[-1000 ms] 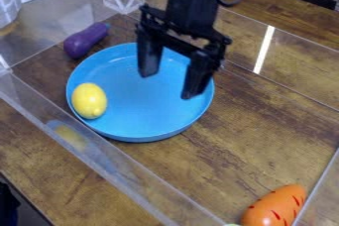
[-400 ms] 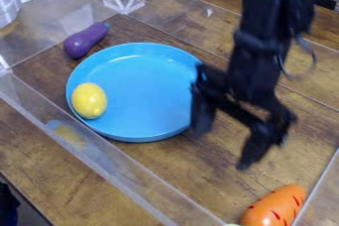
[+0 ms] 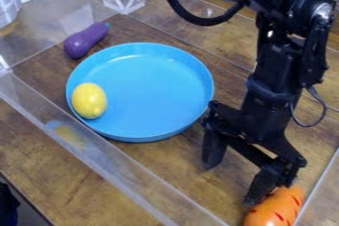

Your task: Put the carrot on the blue tray

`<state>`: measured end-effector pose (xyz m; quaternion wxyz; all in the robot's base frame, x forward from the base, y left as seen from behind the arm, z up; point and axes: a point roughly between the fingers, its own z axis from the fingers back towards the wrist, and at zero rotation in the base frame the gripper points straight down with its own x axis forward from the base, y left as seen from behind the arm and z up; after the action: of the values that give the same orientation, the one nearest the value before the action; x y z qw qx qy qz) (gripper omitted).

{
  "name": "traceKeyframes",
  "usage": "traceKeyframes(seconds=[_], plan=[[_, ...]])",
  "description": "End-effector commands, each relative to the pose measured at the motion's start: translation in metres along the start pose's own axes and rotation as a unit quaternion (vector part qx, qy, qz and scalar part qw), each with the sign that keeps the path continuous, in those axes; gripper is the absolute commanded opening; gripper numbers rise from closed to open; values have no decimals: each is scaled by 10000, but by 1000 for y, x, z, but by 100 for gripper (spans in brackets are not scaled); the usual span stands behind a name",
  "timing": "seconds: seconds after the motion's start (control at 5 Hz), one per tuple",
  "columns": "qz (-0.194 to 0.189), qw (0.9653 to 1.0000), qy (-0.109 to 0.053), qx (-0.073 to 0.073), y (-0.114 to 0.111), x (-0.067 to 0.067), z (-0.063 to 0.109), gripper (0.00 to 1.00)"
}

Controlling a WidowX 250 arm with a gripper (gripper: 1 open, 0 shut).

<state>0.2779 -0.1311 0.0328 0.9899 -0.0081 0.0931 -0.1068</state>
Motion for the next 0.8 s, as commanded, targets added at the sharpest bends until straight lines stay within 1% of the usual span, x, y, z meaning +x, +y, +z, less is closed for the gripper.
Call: traceKeyframes(seconds=[0.0,0.6], plan=[[-128,9995,-294,-32,-18,2,11,100],[-220,9986,-478,-50,-40,7,6,100]])
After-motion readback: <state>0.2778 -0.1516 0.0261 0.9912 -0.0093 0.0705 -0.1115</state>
